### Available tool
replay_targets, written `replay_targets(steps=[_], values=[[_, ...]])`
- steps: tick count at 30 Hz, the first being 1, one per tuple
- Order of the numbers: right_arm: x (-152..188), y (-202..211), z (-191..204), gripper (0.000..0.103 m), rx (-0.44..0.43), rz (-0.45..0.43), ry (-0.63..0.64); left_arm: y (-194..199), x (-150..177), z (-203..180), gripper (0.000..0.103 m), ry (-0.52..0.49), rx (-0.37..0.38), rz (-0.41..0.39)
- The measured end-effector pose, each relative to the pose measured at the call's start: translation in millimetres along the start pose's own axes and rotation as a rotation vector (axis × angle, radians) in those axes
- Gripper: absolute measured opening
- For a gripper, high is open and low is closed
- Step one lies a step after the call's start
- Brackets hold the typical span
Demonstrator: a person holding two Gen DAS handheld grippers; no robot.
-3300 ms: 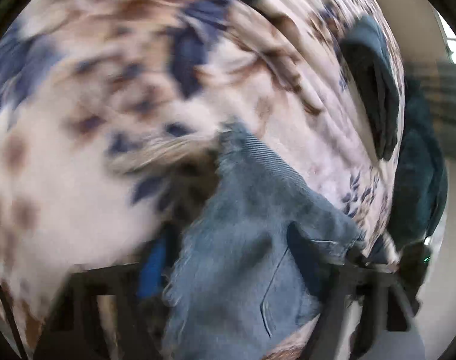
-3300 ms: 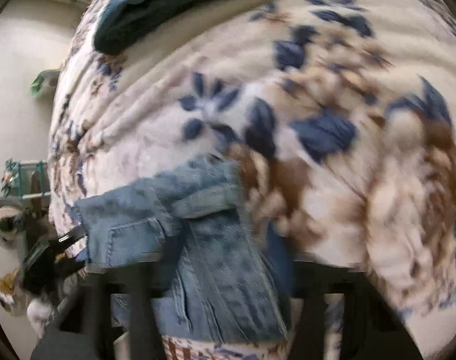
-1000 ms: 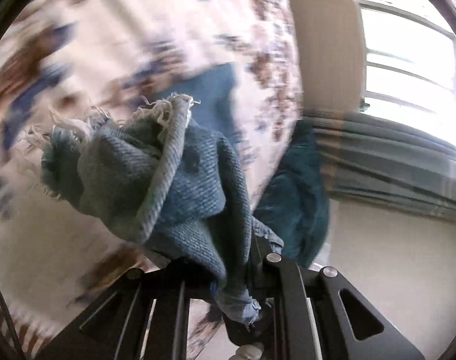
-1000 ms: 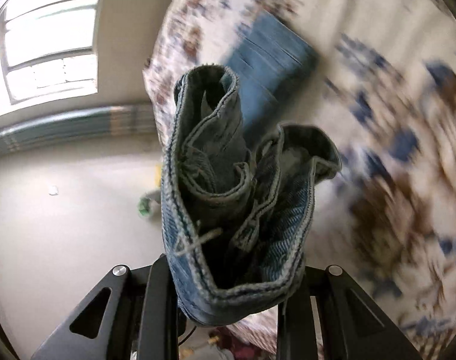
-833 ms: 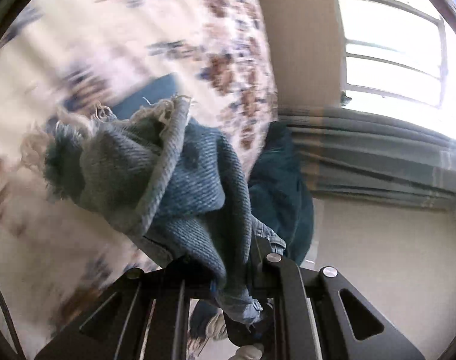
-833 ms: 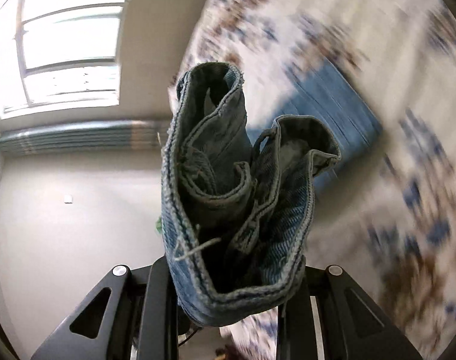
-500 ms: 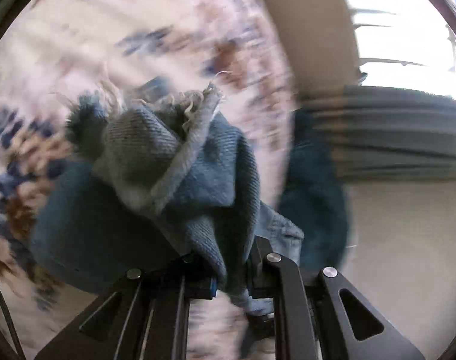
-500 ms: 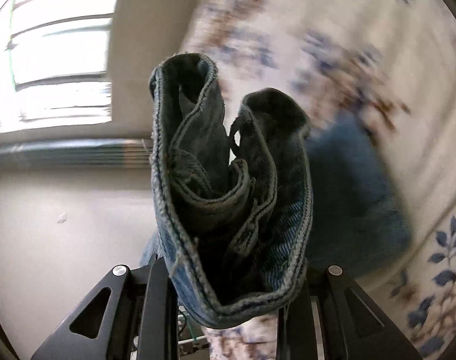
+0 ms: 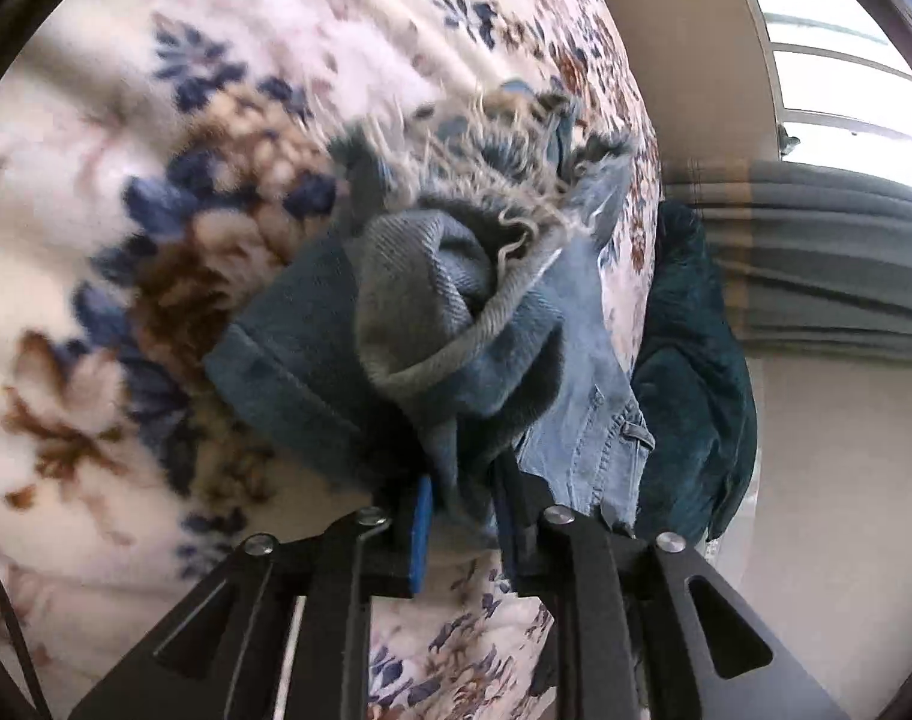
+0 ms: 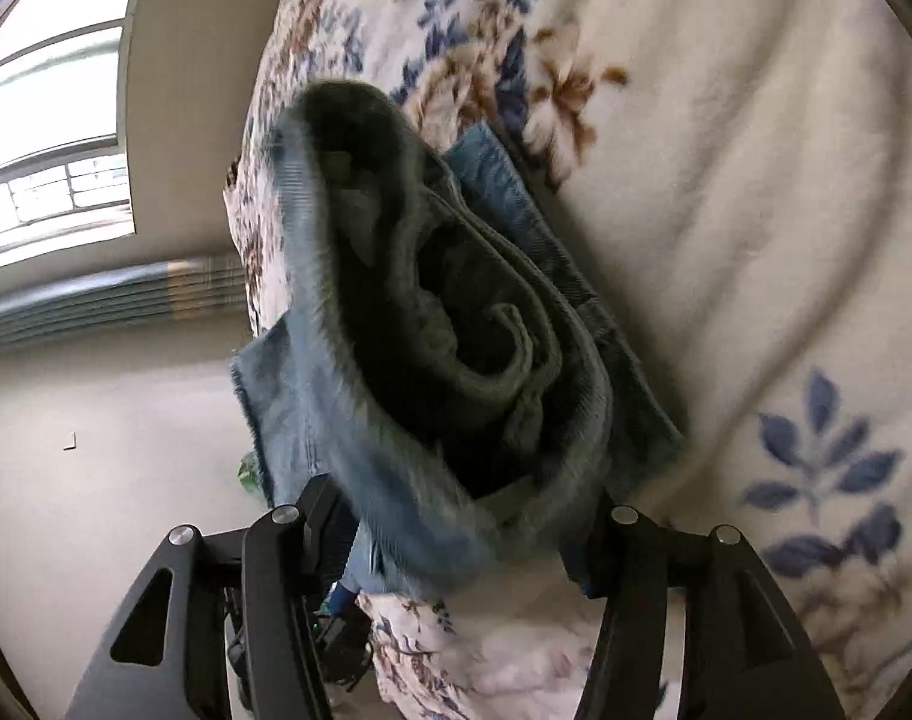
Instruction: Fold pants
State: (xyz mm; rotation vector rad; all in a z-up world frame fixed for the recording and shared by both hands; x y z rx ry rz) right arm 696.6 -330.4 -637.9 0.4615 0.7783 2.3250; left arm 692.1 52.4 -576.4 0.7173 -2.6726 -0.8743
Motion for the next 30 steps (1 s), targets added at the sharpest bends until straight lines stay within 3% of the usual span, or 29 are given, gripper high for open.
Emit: replay_targets(steps=[3, 5, 6, 7, 8, 11, 13, 18, 25, 30], values=[[6, 27, 3, 0.071, 0.108, -0.066, 0.018, 12, 7, -4, 0.032, -0.065, -0.141, 0.013], [17, 44, 9, 0.076, 0.232, -0.102, 0.061, 26, 15, -15, 0.036, -0.192, -0.302, 0.000], [21, 47, 16, 0.086, 0.362, -0.124, 0.121, 30, 20, -25, 0.052, -0.260, -0.365, -0.013], [30, 52, 28, 0.089, 0.463, -0.143, 0.190, 34, 25, -32, 0.065, -0.320, -0.425, -0.025], [41, 55, 42, 0.089, 0.564, -0.165, 0.273, 40, 32, -43, 0.091, -0.395, -0.509, -0.038], [80, 69, 73, 0.092, 0.758, -0.216, 0.459, 61, 55, -72, 0.095, -0.564, -0.629, -0.088], [111, 83, 101, 0.093, 0.823, -0.262, 0.550, 74, 65, -90, 0.096, -0.651, -0.690, -0.121], [176, 135, 148, 0.095, 0.849, -0.347, 0.622, 112, 90, -125, 0.096, -0.788, -0.735, -0.185], [246, 197, 189, 0.095, 0.829, -0.416, 0.624, 167, 126, -153, 0.096, -0.833, -0.692, -0.227], [317, 252, 223, 0.095, 0.802, -0.468, 0.644, 231, 170, -173, 0.096, -0.875, -0.655, -0.254]])
Point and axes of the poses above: each gripper's, at about its wrist camera, not at the fingertips, and y roughly against the way its jaws point, z to its left, x to its underside, the point moved 3 cm from there along -y, roughly the way its jaws point
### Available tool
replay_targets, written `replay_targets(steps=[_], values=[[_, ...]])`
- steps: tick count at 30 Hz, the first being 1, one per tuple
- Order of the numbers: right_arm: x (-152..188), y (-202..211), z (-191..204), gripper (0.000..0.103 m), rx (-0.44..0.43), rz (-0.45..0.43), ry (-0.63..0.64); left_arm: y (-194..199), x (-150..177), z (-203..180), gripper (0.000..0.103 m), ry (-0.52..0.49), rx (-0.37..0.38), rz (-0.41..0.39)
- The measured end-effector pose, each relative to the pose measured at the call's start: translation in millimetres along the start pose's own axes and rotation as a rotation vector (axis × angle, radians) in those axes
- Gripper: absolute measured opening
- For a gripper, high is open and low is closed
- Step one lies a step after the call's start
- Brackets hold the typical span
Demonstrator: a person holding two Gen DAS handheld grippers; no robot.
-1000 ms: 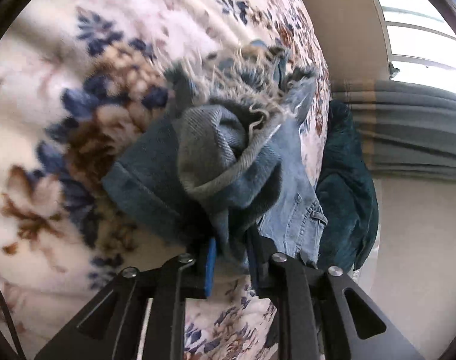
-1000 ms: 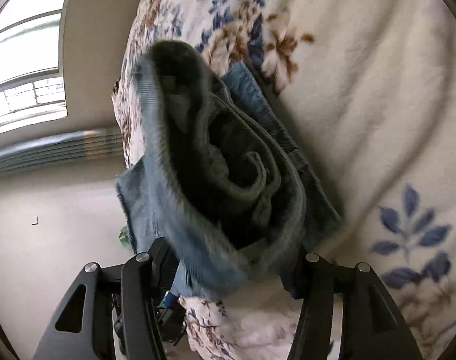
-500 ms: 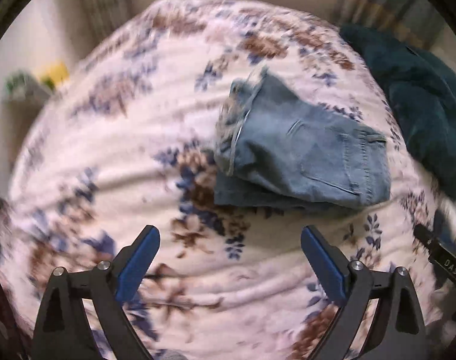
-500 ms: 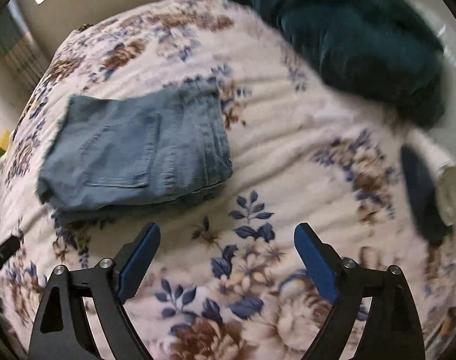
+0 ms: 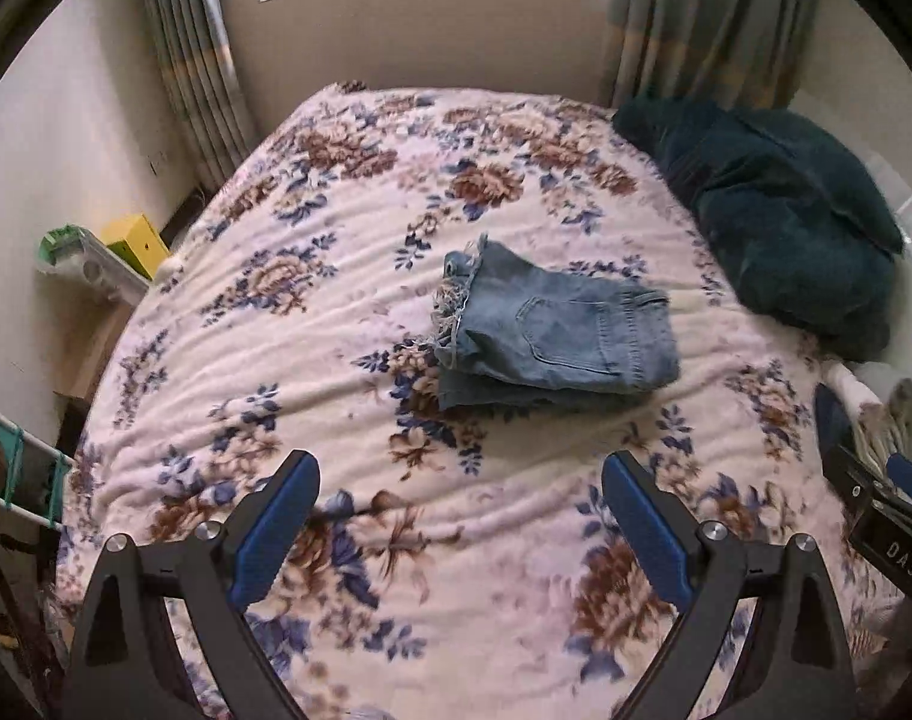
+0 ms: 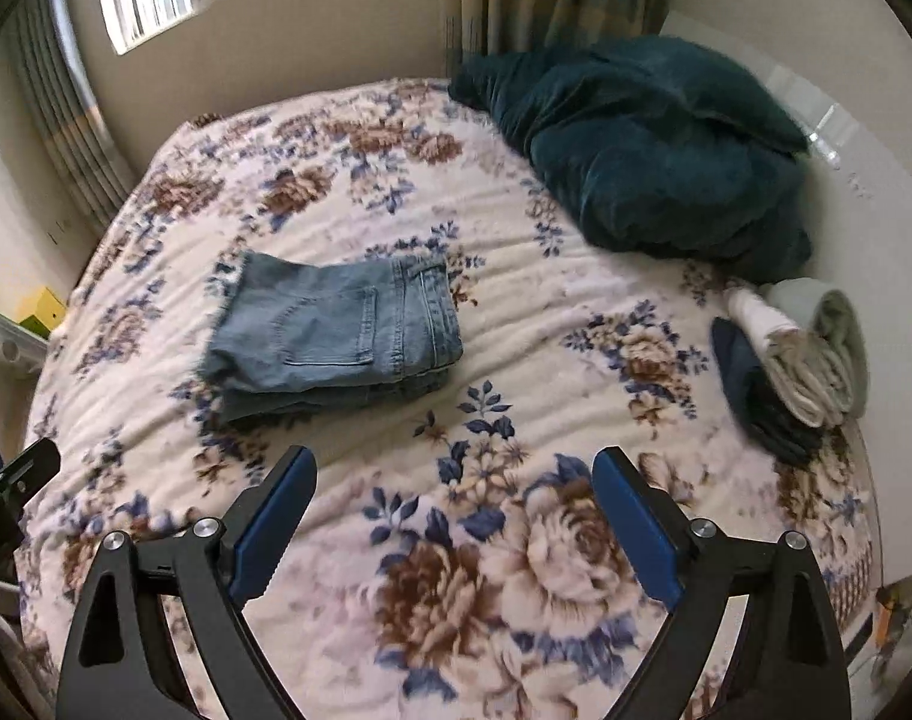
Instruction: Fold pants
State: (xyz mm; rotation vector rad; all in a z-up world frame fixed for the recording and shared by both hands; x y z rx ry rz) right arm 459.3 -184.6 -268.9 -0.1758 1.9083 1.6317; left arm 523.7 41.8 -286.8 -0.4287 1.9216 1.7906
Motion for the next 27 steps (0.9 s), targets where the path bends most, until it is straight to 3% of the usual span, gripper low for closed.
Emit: replay_targets(steps=[6, 15, 27], values=[[39, 128, 1, 0.095, -0.003, -0.092, -0.002, 101, 38, 4, 0.096, -0.043, 0.027, -0.047], [111, 303, -8, 0.095, -0.022, -0.175, 0.028, 243, 94, 9, 0.096, -0.070, 0.002, -0.121], [145, 468, -39, 0.095, -0.072, -0.289, 0.065, 371, 114, 3, 0.096, -0.026, -0.032, -0.230]])
Point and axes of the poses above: each gripper's, at about its wrist camera, not at the fingertips, and y roughly against the way its jaws point, z to its left, x to its underside, the point moved 3 cm from there along -y, roughly the way its jaws point
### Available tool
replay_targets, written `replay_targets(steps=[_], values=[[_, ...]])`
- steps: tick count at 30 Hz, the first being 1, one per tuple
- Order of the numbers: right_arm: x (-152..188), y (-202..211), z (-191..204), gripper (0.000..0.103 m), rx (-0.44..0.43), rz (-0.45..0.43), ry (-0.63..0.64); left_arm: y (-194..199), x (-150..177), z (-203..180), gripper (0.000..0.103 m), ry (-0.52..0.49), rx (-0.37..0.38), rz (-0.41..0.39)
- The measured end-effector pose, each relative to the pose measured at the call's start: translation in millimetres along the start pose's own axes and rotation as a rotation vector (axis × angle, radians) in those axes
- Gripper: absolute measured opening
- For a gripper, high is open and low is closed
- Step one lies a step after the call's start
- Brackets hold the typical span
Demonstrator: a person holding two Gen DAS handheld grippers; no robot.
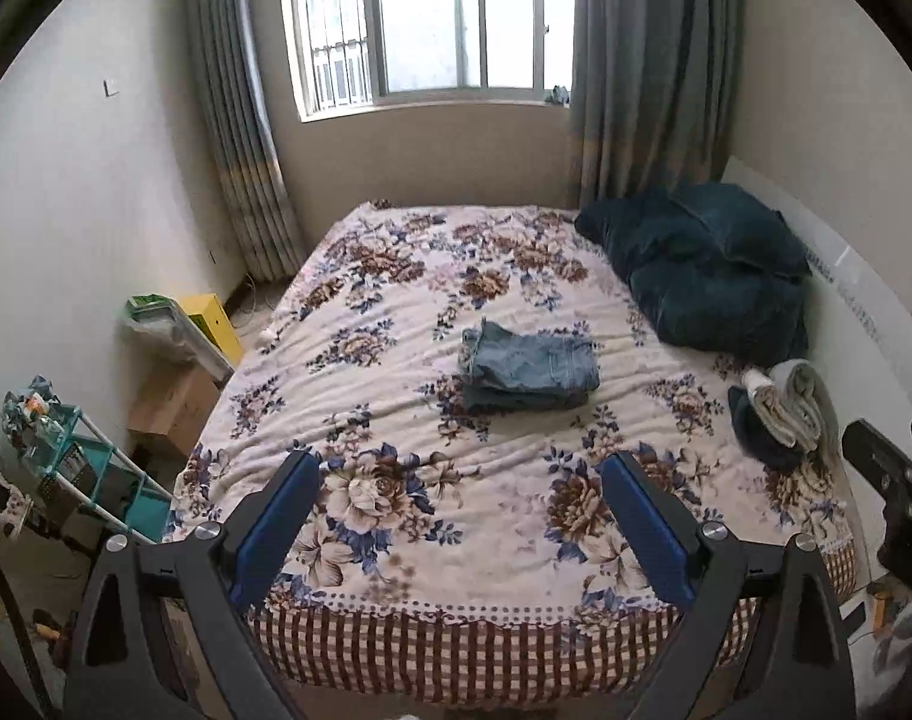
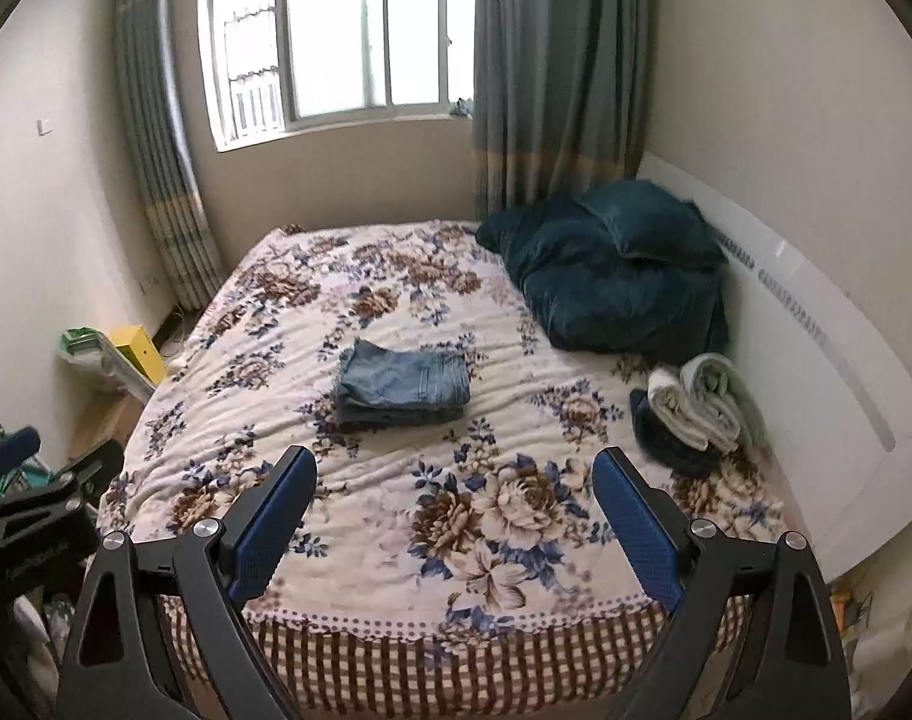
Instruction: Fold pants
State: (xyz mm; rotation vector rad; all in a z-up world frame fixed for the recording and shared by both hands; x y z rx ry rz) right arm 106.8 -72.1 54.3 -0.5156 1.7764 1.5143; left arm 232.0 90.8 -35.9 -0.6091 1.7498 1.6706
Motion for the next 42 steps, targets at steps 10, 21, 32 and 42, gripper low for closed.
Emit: replay_targets(steps=[10, 21, 32, 42], values=[[-5, 63, -15, 0.095, -0.017, -0.043, 0.012, 38, 4, -7, 0.096, -0.005, 0.002, -0.043], [-18, 58, -19, 0.097, -0.010, -0.095, -0.022, 28, -5, -13, 0.102, -0.021, -0.020, -0.089], [-34, 3, -17, 0.098, 0.058, -0.095, -0.036, -8, -19, -22, 0.103, -0.027, -0.068, -0.095], [-39, -32, -17, 0.098, 0.055, -0.070, -0.028, -25, -17, -25, 0.103, -0.012, -0.076, -0.054]])
Point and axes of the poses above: each gripper's, at about its wrist camera, not at the fingertips, and y roughly against the way its jaws point, z to its left, x to its underside, the point moved 3 cm from there along -y, roughly the way its jaws point
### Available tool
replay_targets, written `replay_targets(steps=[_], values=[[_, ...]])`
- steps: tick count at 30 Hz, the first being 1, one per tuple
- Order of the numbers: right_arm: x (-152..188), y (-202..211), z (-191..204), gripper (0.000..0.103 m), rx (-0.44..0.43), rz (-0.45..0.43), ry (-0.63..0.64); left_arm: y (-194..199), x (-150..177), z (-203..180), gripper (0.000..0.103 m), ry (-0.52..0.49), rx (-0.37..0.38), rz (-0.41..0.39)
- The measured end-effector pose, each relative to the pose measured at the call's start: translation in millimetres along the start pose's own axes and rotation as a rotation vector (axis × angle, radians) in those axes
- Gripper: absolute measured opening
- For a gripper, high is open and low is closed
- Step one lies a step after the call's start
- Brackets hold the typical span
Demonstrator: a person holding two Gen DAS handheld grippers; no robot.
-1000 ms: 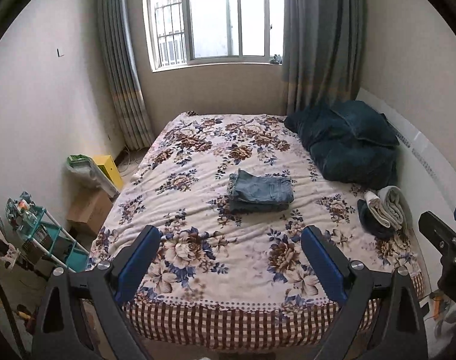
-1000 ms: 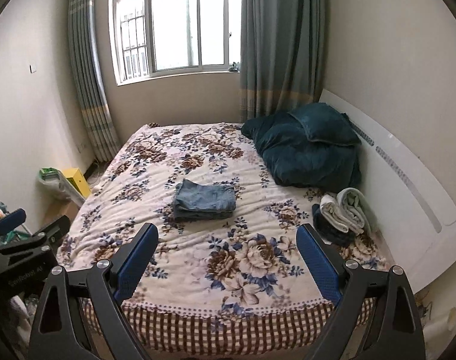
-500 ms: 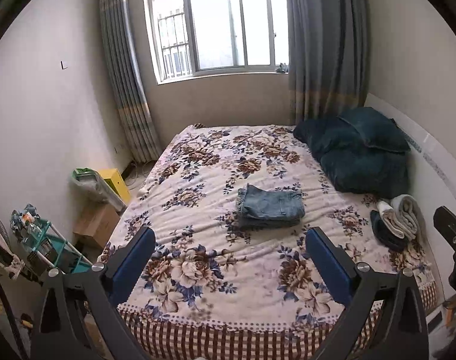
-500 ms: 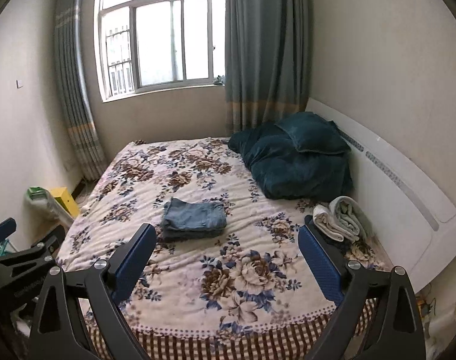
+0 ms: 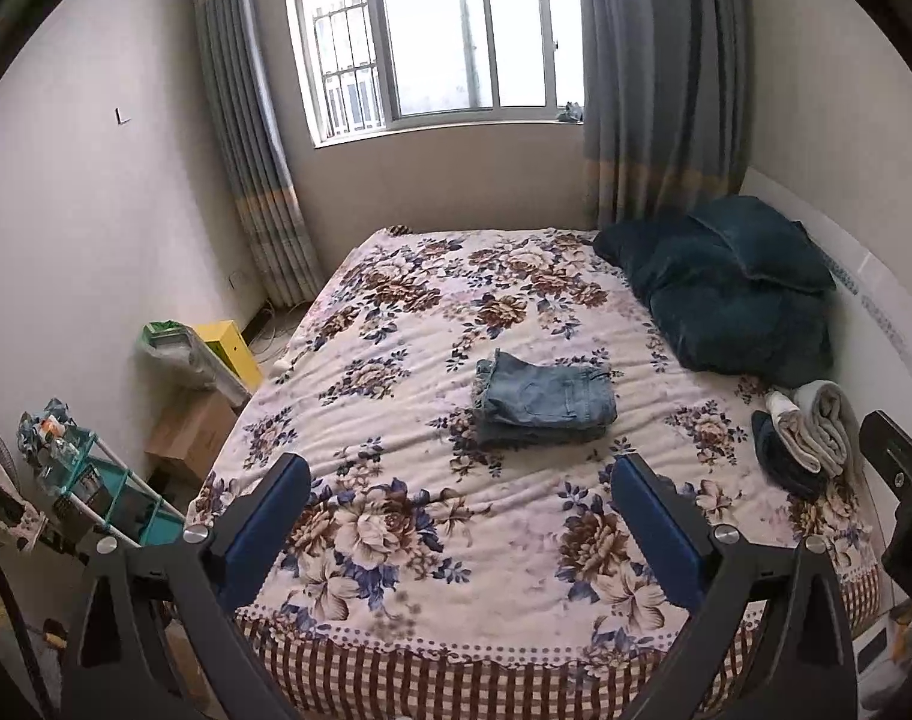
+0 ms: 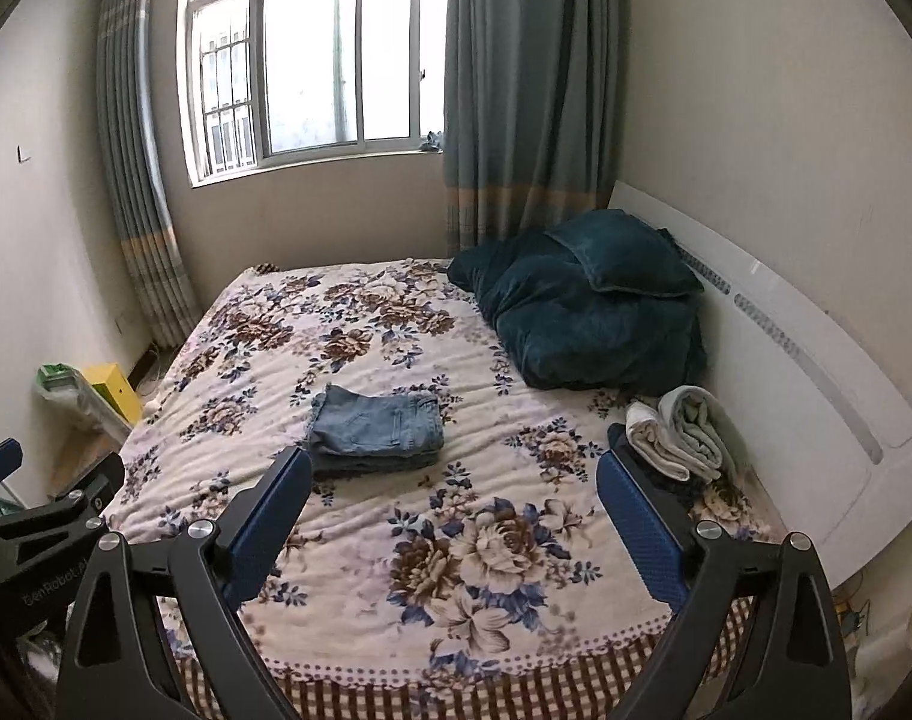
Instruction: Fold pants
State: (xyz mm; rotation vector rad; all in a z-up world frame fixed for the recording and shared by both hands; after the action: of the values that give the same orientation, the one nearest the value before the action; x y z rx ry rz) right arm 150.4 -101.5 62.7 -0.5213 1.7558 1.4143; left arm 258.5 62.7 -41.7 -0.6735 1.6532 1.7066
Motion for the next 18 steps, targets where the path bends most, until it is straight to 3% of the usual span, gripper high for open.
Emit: replay_targets(steps=[18], values=[[6.0, -12.2, 7.5, 0.098, -0.019, 0.021, 0.035, -3.1, -5.9, 4.6, 0.103, 0.019, -0.019, 0.002]])
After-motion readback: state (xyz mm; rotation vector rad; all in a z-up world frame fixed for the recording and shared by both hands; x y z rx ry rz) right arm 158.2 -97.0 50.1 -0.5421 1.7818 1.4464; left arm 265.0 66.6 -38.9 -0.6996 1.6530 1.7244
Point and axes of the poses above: each gripper's, at about its wrist camera, not at the fingertips, and y roughly against the way its jaws point, z to its left, x to its underside, the point moved 3 cm from there along -y, roughly the way its jaws point
